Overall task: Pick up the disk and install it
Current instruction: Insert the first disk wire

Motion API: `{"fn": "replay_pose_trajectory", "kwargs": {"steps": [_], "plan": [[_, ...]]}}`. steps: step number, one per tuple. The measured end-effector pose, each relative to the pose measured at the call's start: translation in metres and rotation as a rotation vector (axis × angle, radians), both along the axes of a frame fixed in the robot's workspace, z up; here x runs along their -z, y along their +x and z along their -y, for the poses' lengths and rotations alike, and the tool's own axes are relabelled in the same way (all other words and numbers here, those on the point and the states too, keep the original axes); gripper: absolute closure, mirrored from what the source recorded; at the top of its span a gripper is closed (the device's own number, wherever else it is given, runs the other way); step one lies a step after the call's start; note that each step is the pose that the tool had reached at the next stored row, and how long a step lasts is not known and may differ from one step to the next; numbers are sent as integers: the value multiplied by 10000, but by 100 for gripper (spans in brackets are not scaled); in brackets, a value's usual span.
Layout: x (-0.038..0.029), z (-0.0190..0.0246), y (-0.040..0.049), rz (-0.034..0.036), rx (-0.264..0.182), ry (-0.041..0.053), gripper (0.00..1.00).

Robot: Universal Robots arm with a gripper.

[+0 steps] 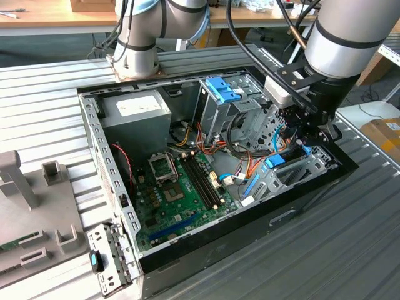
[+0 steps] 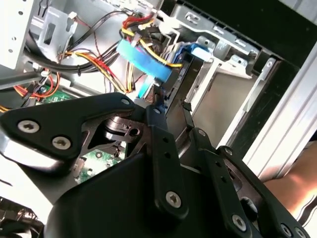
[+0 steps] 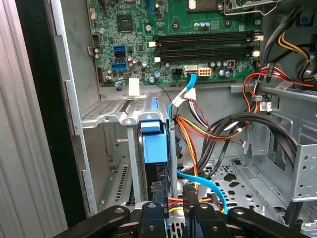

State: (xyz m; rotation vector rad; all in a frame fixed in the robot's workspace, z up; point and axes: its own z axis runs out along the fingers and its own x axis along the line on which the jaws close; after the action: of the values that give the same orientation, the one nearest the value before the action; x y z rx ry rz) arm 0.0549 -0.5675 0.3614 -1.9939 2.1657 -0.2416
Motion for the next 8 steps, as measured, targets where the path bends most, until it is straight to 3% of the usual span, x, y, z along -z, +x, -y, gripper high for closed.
{"fn": "replay_pose_trajectory", "kwargs": {"steps": [3, 6, 8], "plan": [[0, -10, 73, -33, 183, -100, 70], [0, -14, 76, -35, 188, -121, 70], [0, -25, 96, -143, 242, -222, 70]]}}
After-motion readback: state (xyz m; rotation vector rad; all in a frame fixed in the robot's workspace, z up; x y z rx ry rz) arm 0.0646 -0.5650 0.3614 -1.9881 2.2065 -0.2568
